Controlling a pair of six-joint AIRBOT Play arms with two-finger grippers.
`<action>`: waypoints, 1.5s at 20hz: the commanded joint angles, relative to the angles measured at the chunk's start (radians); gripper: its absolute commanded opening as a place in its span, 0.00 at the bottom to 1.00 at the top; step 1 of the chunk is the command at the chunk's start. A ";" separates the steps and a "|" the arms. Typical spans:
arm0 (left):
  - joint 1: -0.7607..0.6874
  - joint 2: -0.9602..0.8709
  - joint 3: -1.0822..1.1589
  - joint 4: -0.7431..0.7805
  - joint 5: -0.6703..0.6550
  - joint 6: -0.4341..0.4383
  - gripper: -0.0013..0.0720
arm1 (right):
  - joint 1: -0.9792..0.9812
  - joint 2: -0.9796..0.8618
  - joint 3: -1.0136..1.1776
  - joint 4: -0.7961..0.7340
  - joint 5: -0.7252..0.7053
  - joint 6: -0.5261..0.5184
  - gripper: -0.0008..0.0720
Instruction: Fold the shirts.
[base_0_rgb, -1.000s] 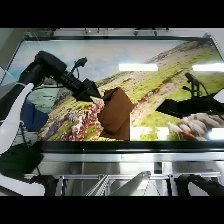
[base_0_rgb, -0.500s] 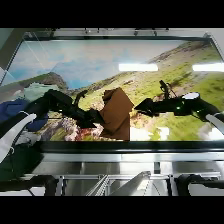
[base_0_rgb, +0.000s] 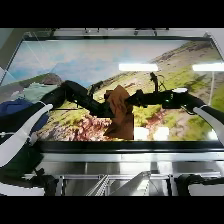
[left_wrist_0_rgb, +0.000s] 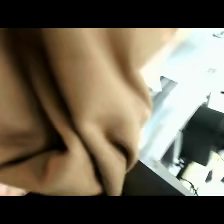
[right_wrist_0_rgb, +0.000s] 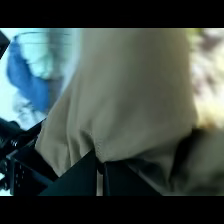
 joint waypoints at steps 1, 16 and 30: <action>0.057 0.123 0.153 -0.006 0.206 -0.006 0.05 | -0.079 0.177 0.019 0.028 0.202 -0.070 0.03; 0.206 0.459 0.438 0.164 0.380 -0.100 0.05 | -0.082 0.795 -0.045 -0.201 -0.136 -0.039 0.03; 0.223 -0.040 0.220 0.019 0.089 -0.018 0.99 | -0.377 0.237 -0.048 -0.453 -0.016 0.157 0.61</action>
